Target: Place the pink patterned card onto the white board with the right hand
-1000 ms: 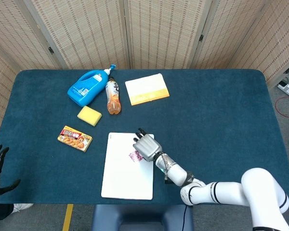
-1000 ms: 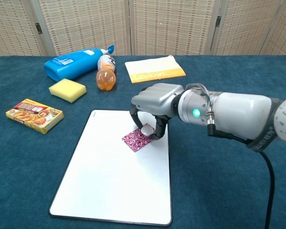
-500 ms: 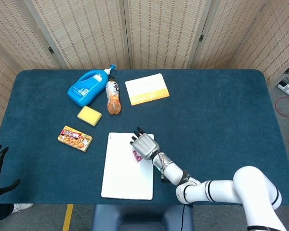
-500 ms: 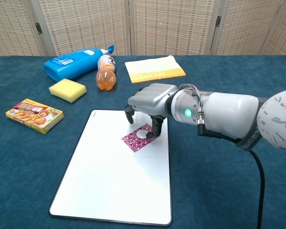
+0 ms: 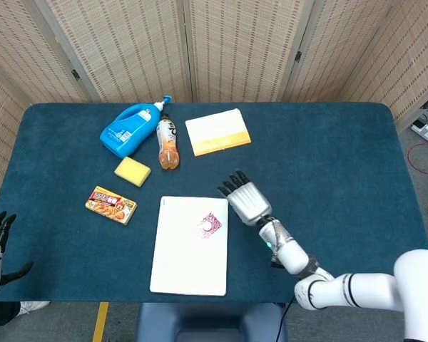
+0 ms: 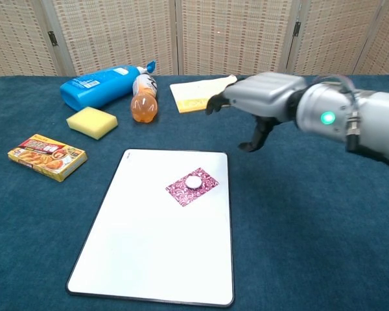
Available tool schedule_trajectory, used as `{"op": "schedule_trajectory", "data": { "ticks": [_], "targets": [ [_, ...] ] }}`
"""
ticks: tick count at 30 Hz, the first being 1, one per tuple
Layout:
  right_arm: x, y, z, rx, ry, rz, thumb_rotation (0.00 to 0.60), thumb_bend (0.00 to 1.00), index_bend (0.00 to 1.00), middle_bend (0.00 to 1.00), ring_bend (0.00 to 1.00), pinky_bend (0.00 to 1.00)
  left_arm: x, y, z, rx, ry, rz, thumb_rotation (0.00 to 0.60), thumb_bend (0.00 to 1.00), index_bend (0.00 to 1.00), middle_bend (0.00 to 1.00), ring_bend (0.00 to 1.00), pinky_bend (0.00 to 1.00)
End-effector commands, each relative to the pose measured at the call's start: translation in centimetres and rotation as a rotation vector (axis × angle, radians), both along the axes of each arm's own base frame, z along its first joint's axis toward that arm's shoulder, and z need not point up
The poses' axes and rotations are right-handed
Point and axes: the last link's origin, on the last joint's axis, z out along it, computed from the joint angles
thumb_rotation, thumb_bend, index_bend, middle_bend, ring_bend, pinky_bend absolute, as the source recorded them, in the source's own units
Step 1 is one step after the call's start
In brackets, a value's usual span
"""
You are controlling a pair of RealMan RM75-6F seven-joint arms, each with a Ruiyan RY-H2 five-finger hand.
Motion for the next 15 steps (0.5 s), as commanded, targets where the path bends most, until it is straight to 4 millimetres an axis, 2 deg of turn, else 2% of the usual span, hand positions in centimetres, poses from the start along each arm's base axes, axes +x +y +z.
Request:
{"op": "schedule_trajectory", "data": {
  "ticks": [1,5,9,15],
  "targets": [
    [-4.7,2.4,4.7,-0.094,-0.033,-0.063,0.600,0.34,0.16,0.18,0.09,0.00,0.0,0.2,0.0,0.006,0.004,0.000,0.600,0.21,0.07,0.05,0.03,0.00],
    [-9.5,5.0,9.2,-0.206,-0.088,-0.124,0.600,0.34,0.16,0.17,0.10,0.00,-0.1,0.4,-0.1,0.007,0.000,0.006,0.600,0.21,0.07,0.05,0.03,0.00],
    [-13.4,7.9,12.8,-0.306,-0.153,-0.176,0.600,0.34,0.15,0.15,0.09,0.00,0.0,0.5,-0.2,0.014,-0.001,-0.002,0.600,0.21,0.07,0.05,0.03,0.00],
    [-17.6,13.1,15.8,-0.411,-0.212,-0.244,0.600,0.34,0.15,0.15,0.09,0.00,0.5,0.5,-0.7,0.036,-0.007,-0.024,0.600,0.21,0.07,0.05,0.03,0.00]
  ]
}}
